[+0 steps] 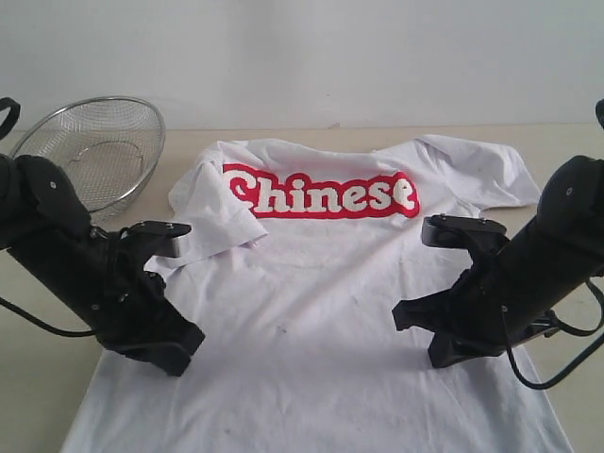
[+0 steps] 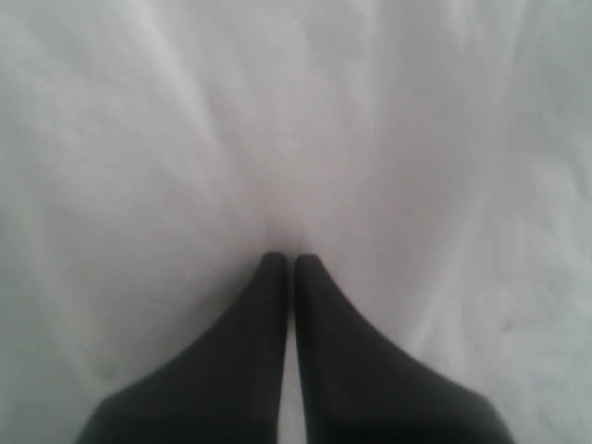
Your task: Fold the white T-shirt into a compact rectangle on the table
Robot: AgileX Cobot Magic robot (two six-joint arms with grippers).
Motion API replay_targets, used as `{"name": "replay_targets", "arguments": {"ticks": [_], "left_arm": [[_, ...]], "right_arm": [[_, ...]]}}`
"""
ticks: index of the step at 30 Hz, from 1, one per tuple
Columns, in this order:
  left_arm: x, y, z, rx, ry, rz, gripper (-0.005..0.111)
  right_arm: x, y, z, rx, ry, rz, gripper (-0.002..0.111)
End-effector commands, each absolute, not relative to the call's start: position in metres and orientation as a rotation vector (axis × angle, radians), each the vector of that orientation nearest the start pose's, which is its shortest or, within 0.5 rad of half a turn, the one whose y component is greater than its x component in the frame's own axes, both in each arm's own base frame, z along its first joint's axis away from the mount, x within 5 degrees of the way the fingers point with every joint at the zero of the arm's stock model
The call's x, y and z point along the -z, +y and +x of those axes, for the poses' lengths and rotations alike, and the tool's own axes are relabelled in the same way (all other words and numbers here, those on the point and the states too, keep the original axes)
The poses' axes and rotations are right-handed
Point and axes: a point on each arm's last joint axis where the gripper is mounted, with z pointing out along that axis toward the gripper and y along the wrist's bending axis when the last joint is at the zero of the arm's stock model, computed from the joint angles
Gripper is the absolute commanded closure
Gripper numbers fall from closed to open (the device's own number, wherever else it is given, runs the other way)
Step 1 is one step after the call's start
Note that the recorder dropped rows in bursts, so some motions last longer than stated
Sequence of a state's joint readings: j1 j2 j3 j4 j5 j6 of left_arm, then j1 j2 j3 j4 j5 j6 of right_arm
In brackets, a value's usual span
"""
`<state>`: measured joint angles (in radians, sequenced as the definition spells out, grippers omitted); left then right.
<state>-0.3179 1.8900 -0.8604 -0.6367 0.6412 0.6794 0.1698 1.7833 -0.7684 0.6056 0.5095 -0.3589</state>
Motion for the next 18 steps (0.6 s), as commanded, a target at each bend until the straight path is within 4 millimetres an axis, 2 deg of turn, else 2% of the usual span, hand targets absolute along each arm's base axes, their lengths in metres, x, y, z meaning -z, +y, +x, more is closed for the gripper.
{"name": "replay_targets", "arguments": {"ticks": [1,6,11,18], "left_arm": [[-0.080,-0.117,0.250,0.561,3.076,0.705,0.102],[-0.072,-0.112,0.234,0.555,3.136,0.652,0.102],[-0.077,-0.108,0.222,0.572,3.164,0.620,0.102],[-0.079,-0.108,0.215,0.604,3.196,0.620,0.102]], "right_arm": [[-0.117,0.073,0.268,-0.474,2.995,-0.085,0.108],[-0.117,0.073,0.264,-0.474,3.029,-0.120,0.108],[-0.118,0.073,0.260,-0.494,3.053,-0.129,0.108],[-0.124,0.067,0.231,-0.474,3.061,-0.121,0.108]]}}
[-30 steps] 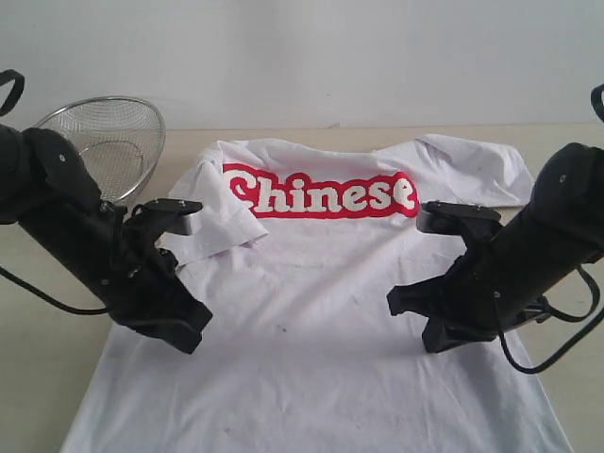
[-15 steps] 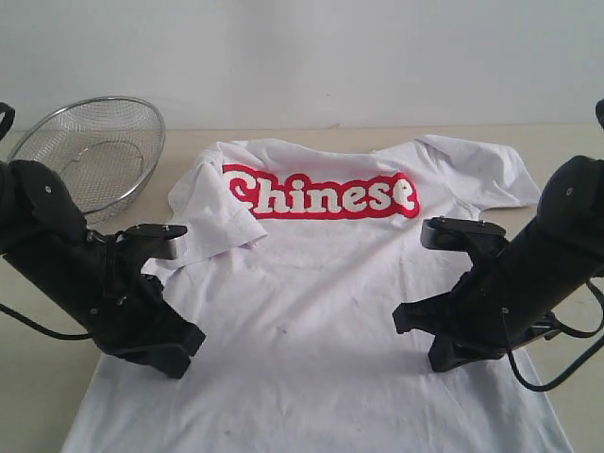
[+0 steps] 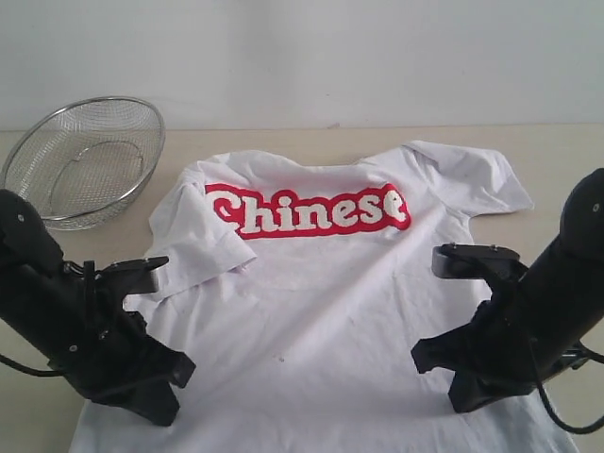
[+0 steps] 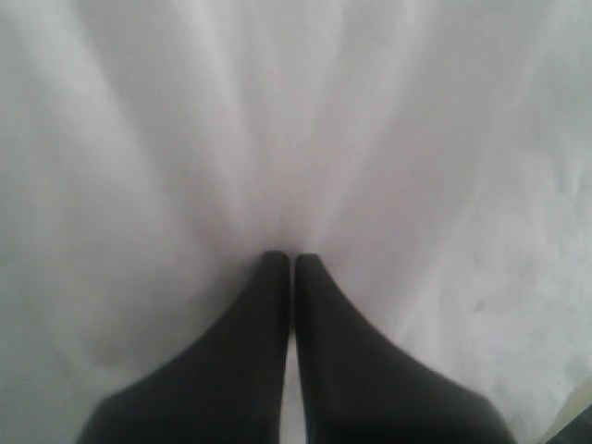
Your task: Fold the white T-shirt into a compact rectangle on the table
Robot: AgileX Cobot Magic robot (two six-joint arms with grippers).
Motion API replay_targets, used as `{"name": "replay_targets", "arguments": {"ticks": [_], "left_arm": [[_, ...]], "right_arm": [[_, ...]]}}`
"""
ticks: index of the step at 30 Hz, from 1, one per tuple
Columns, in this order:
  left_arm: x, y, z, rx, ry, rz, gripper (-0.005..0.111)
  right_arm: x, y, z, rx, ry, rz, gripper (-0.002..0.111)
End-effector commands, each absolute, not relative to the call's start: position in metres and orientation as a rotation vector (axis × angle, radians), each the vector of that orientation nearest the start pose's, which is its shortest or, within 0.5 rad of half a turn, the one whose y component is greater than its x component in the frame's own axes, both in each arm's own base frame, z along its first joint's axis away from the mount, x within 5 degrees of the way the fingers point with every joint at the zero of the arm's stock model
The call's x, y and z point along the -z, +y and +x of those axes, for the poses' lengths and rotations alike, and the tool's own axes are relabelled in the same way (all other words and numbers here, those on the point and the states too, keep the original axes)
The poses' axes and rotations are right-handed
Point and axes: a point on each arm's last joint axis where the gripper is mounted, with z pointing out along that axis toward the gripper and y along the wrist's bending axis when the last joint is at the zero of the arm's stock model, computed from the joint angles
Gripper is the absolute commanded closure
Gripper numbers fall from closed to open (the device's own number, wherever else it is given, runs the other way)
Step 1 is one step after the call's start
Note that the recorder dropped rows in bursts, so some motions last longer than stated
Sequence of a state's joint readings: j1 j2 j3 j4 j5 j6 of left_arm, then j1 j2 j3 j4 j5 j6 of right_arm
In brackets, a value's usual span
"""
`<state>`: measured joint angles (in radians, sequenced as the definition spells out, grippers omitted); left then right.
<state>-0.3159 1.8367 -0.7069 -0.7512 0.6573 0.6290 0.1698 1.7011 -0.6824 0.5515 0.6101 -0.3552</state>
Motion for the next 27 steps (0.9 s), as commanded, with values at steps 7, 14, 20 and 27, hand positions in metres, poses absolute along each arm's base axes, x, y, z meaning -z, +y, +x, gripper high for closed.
{"name": "replay_targets", "arguments": {"ticks": [7,14,20,27], "left_arm": [[-0.129,-0.117,0.222,0.726,3.007,0.540,0.102],[-0.225,-0.132,0.266,0.748,2.593,0.500,0.102],[-0.246,-0.141,0.346,0.648,2.469,0.448,0.102],[-0.195,-0.152,0.427,0.612,2.477,0.475,0.102]], "right_arm": [[-0.157,0.069,0.239,-0.493,2.911,-0.122,0.108],[-0.222,0.062,0.331,-0.480,2.711,-0.098,0.108],[-0.224,0.046,0.419,-0.532,2.635,-0.093,0.108],[-0.190,0.052,0.479,-0.596,2.574,-0.091,0.108]]}}
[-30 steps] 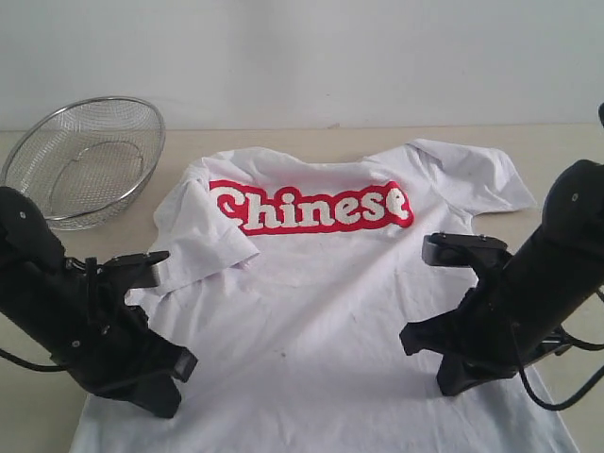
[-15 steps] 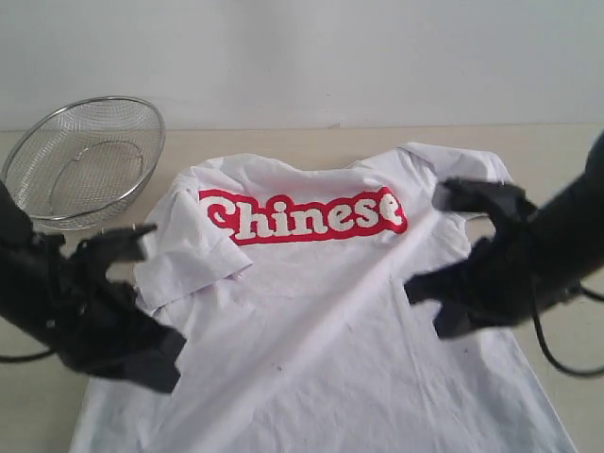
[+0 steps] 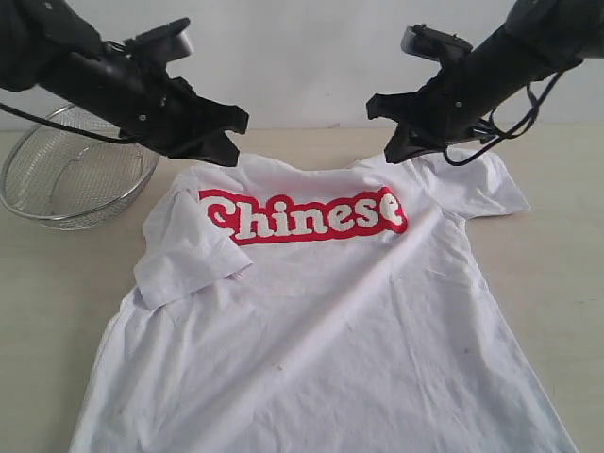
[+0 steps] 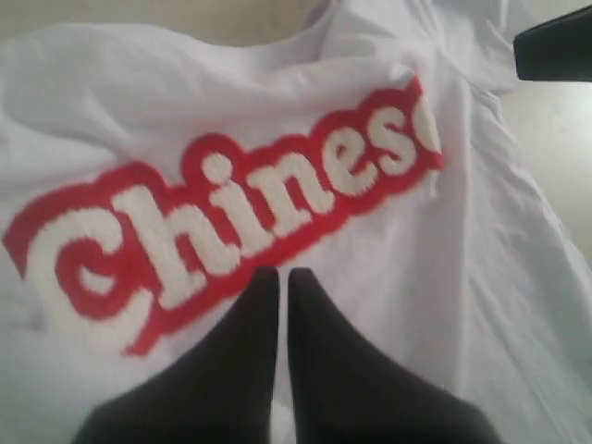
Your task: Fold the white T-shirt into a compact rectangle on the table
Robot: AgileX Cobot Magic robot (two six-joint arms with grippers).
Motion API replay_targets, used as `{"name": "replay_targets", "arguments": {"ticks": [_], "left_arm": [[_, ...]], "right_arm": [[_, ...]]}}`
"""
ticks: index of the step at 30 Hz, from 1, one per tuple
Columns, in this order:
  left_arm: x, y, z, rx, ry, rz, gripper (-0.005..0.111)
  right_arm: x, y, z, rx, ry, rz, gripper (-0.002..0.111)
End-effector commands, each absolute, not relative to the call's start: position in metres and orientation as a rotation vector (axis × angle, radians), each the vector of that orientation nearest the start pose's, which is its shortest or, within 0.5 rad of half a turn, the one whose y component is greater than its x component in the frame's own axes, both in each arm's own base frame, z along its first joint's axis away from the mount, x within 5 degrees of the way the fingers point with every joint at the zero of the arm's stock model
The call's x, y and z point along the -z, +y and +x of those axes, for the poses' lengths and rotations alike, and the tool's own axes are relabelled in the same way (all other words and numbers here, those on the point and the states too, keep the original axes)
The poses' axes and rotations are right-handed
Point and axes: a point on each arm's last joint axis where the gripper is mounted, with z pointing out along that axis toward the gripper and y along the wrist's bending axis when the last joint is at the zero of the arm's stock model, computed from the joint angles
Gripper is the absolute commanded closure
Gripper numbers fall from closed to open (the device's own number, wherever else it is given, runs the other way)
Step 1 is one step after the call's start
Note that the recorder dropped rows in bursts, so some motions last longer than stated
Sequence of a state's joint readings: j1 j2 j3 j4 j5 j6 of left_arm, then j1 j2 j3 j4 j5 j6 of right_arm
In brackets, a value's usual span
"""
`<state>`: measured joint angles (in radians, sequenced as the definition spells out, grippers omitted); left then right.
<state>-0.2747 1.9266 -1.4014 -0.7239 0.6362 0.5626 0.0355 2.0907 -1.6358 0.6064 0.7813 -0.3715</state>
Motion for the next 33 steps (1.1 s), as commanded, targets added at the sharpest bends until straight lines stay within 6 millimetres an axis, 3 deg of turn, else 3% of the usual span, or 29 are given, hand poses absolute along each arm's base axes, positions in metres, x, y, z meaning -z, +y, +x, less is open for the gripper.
{"name": "replay_targets", "arguments": {"ticks": [1,7,14,24,33], "left_arm": [[-0.185,-0.155,0.436,0.604,2.481,0.488,0.102],[-0.150,-0.161,0.462,0.600,2.517,0.494,0.102],[-0.117,-0.156,0.459,0.515,2.648,0.539,0.102],[-0.111,-0.151,0.453,0.460,2.742,0.563,0.102],[-0.110,-0.148,0.453,0.448,2.755,0.556,0.102]], "right_arm": [[-0.185,0.052,0.486,-0.592,2.567,-0.089,0.108],[-0.161,0.053,0.511,-0.588,2.554,-0.094,0.108],[-0.126,0.053,0.512,-0.587,2.644,-0.116,0.108],[-0.109,0.045,0.503,-0.475,2.789,-0.157,0.108],[-0.116,0.047,0.518,-0.501,2.626,-0.025,0.108]]}}
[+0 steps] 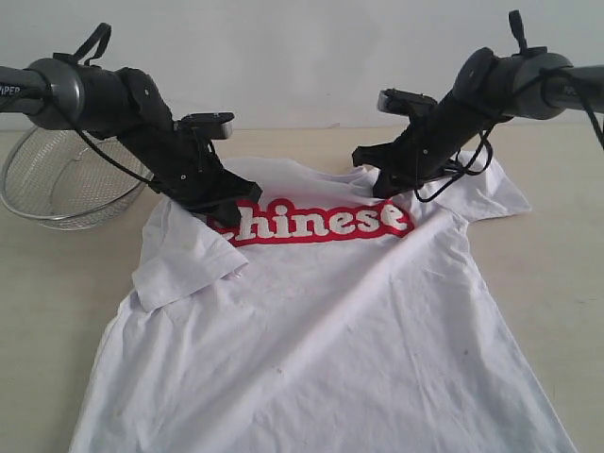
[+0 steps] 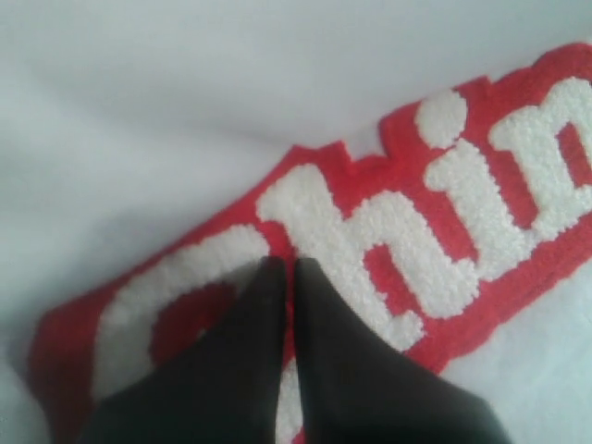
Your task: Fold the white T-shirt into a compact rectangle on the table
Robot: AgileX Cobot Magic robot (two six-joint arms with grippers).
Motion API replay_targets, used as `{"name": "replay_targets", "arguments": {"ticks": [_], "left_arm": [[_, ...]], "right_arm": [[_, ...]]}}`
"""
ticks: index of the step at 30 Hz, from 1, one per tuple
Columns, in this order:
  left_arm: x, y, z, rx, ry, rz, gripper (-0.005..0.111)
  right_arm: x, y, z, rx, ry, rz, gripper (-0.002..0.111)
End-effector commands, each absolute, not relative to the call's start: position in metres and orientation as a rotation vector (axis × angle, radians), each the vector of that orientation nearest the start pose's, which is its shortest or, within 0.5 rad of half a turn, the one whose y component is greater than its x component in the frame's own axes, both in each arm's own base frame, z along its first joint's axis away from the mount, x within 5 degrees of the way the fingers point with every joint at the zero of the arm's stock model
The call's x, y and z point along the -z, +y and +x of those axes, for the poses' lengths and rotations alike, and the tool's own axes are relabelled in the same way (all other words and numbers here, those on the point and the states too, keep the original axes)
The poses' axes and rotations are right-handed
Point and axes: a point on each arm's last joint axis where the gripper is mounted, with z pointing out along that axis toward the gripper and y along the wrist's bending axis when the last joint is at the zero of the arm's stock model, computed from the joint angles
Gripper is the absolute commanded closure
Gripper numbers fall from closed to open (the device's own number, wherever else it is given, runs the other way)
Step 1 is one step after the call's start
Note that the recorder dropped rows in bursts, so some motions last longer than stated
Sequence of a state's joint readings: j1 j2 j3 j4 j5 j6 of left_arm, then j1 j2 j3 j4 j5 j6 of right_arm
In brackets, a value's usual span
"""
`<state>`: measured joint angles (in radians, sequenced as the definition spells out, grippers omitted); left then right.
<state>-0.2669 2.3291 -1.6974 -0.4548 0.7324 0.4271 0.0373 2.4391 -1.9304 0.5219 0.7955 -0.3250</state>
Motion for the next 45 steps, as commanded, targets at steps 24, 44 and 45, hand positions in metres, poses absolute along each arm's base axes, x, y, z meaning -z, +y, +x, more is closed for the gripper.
{"name": "replay_targets", "arguments": {"ticks": [24,44,45], "left_arm": [[-0.110,-0.148,0.454,0.445,2.751,0.554,0.102],[-0.110,-0.148,0.453,0.449,2.758,0.558,0.102],[-0.110,-0.148,0.453,0.449,2.758,0.558,0.102]], "right_arm": [[-0.166,0.055,0.538,-0.548,2.390,-0.193,0.062],[-0.136,0.082,0.542,-0.498,2.413,-0.253,0.065],[-0.136,0.081,0.542,-0.484,2.413,-0.262,0.065]]}}
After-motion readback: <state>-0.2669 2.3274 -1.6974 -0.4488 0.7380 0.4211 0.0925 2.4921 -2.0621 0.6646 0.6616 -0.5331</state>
